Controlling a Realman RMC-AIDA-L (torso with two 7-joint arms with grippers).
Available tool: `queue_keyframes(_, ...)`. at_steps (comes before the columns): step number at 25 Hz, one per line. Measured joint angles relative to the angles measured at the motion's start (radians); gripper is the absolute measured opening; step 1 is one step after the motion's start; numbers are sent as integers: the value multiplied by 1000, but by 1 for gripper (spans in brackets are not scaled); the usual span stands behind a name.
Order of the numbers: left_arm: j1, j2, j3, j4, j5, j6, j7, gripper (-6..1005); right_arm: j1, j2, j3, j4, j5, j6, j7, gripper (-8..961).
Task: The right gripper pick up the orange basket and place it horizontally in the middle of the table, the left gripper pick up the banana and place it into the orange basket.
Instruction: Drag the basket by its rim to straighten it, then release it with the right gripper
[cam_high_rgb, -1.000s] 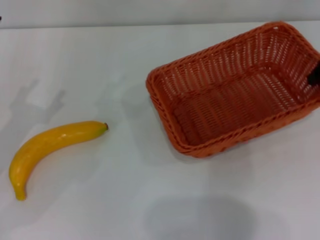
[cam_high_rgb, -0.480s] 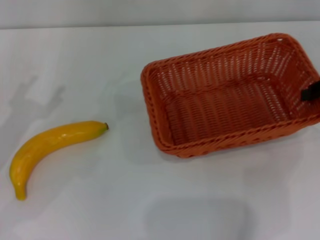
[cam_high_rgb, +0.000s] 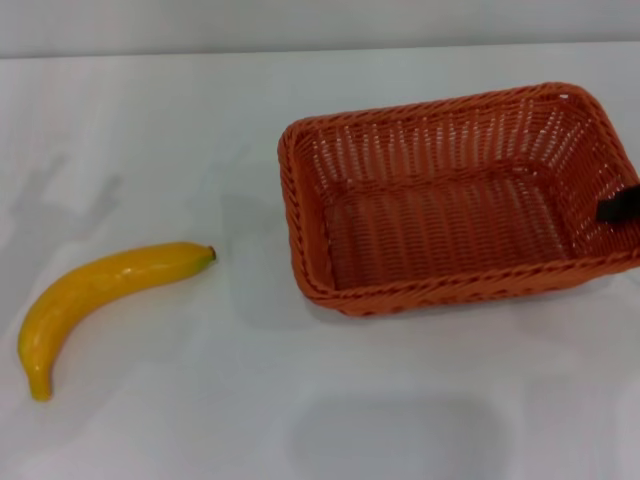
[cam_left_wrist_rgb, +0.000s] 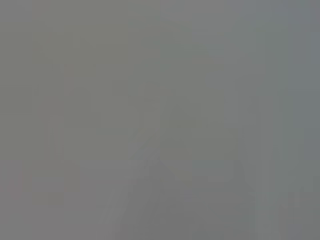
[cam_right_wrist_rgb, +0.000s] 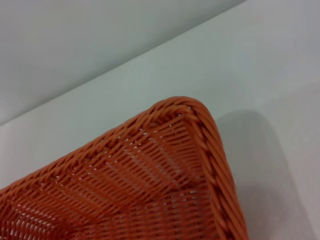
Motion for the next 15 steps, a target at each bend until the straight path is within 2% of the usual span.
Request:
queue_keyframes(7,8,1,3,-1,-9,-3,0,891,-24,-5,-62,-67,9,16,25,199)
queue_keyframes(15,9,2,4,-3,-9,-5,0,891,-47,-6,-95,-56,16,41,28,214)
